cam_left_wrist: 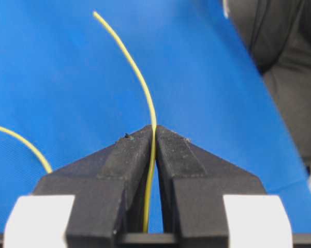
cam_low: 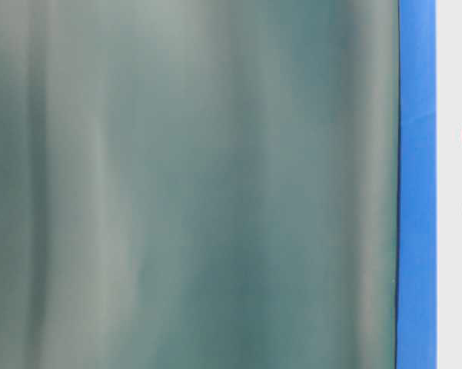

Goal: Touch the tip of the soldering iron to the tip of the solder at the mark.
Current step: 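Lift the solder wire and soldering iron up over the white board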

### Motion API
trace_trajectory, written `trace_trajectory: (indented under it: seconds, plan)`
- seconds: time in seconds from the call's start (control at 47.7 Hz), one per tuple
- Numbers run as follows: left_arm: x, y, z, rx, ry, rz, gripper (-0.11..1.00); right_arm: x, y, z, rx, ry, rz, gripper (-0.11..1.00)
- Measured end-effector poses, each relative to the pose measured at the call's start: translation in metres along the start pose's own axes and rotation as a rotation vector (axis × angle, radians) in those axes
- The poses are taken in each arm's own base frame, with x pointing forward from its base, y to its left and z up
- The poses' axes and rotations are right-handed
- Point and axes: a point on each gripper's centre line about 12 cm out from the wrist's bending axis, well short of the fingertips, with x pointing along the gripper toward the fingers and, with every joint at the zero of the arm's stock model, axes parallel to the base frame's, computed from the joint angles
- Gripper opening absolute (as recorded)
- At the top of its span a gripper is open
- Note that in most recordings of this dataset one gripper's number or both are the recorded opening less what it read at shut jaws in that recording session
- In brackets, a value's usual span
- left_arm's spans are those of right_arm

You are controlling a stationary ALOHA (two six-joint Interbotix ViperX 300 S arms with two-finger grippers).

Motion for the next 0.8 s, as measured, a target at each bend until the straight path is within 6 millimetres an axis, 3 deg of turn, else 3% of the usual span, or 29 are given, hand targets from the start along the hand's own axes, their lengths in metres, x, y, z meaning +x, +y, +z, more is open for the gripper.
trace_trajectory:
  seconds: [0.147,0.356,0.545,0.797]
  plan:
    - [-0.013,0.006,0.009,-0.044,0.025,0.028,0.01,-0.011,0.003,0.024,-0.002,0.036,0.013,0.06]
    - [-0.022,0.031,0.014,-0.116,0.038,0.107,0.01,-0.01,-0.016,0.038,0.022,0.094,-0.046,0.06]
    - [-0.035,0.067,0.017,-0.2,0.064,0.225,0.01,-0.013,-0.048,0.051,0.044,0.147,-0.136,0.06]
    - [-0.055,0.125,0.017,-0.364,0.093,0.41,0.01,-0.027,-0.105,0.067,0.096,0.161,-0.298,0.06]
